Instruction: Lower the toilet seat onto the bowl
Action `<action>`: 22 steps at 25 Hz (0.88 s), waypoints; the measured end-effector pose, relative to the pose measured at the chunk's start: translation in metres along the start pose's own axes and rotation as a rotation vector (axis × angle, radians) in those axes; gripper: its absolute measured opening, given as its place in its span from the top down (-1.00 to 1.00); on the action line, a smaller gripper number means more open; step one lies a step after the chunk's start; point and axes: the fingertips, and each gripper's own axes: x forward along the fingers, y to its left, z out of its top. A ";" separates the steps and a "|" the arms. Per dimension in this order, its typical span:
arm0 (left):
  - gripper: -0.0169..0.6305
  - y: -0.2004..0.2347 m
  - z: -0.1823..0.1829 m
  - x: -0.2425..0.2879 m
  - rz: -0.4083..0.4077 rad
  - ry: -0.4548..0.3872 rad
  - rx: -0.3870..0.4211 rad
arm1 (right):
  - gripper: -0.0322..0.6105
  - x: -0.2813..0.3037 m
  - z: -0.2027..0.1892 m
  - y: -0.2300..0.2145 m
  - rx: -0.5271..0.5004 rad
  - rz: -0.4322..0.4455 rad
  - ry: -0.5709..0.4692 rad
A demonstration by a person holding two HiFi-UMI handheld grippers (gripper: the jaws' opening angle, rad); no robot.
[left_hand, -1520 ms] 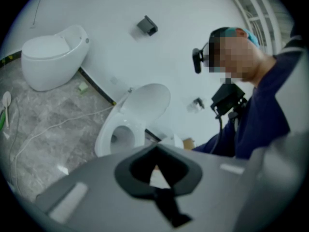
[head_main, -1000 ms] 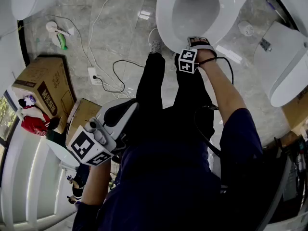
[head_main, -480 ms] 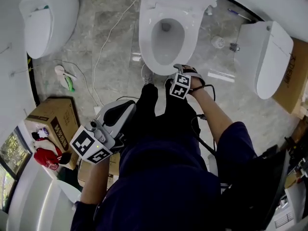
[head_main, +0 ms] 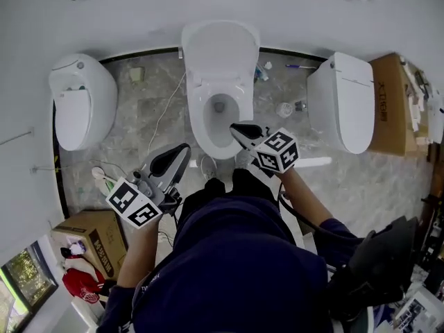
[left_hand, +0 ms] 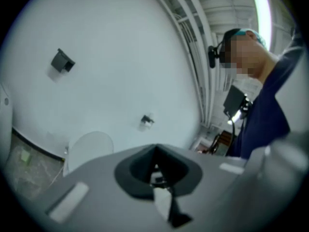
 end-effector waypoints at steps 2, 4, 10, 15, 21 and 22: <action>0.93 -0.008 0.016 0.005 -0.027 -0.031 0.031 | 0.87 -0.030 0.055 0.017 0.070 0.054 -0.163; 0.94 -0.014 0.031 0.011 -0.058 -0.053 0.063 | 0.87 -0.059 0.100 0.031 0.105 0.096 -0.305; 0.94 -0.037 0.061 0.032 -0.138 -0.073 0.143 | 0.88 -0.126 0.167 0.063 0.105 0.122 -0.518; 0.94 -0.054 0.075 0.048 -0.172 -0.080 0.199 | 0.88 -0.157 0.188 0.077 0.073 0.139 -0.577; 0.94 -0.067 0.073 0.070 -0.193 -0.070 0.226 | 0.88 -0.178 0.194 0.078 0.047 0.148 -0.596; 0.94 -0.067 0.073 0.070 -0.192 -0.070 0.233 | 0.88 -0.178 0.194 0.078 0.045 0.149 -0.593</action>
